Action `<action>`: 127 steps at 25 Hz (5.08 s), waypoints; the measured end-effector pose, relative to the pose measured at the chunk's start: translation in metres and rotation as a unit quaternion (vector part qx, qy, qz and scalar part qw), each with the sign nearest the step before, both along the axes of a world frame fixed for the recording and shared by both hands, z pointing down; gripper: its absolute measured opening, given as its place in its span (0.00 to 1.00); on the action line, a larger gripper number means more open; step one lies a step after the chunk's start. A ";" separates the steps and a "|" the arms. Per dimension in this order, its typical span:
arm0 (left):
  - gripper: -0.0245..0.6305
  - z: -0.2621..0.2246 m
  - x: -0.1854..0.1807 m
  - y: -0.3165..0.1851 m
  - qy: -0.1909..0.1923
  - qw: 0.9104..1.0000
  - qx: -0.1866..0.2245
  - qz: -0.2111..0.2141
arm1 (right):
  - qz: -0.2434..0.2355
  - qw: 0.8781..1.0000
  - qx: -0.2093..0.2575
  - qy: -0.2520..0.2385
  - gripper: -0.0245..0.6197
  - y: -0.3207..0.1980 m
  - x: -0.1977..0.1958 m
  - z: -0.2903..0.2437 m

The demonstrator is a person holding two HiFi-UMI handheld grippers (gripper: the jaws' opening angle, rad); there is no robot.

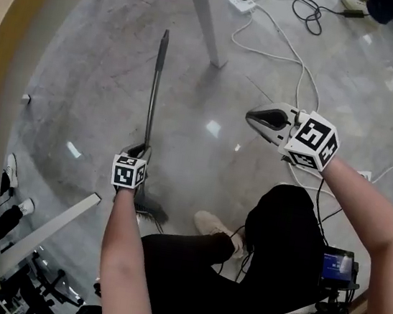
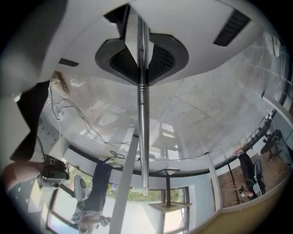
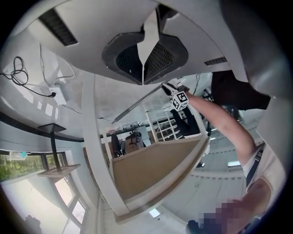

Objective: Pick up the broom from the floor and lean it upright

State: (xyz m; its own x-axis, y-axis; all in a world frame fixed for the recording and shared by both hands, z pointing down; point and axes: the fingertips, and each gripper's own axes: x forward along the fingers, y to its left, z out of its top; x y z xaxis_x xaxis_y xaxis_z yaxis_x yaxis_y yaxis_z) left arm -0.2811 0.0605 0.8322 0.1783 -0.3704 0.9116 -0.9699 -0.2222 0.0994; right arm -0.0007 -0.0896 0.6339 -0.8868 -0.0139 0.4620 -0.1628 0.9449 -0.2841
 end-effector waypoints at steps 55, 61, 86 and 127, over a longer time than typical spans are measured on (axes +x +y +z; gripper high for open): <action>0.15 -0.199 0.054 0.146 -0.114 0.835 0.182 -0.506 | -0.272 0.944 -0.114 0.145 0.07 0.126 0.013 -0.134; 0.15 -0.196 0.044 0.143 -0.113 0.827 0.179 -0.521 | -0.271 0.944 -0.111 0.152 0.07 0.122 0.017 -0.133; 0.28 -0.197 0.030 0.136 -0.125 0.848 0.157 -0.490 | -0.247 0.953 -0.096 0.145 0.07 0.101 0.015 -0.139; 0.09 -0.661 0.271 0.297 0.005 0.855 0.361 -0.373 | -0.186 0.975 -0.072 -0.097 0.07 0.229 0.076 -0.502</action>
State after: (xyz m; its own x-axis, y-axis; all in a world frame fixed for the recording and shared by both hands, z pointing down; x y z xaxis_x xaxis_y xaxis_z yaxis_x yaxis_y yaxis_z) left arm -0.0105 0.3578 0.1713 -0.3465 -0.8499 0.3969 -0.8684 0.4506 0.2069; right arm 0.0751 0.1396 0.1323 -0.8890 0.3778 0.2588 0.2530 0.8763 -0.4101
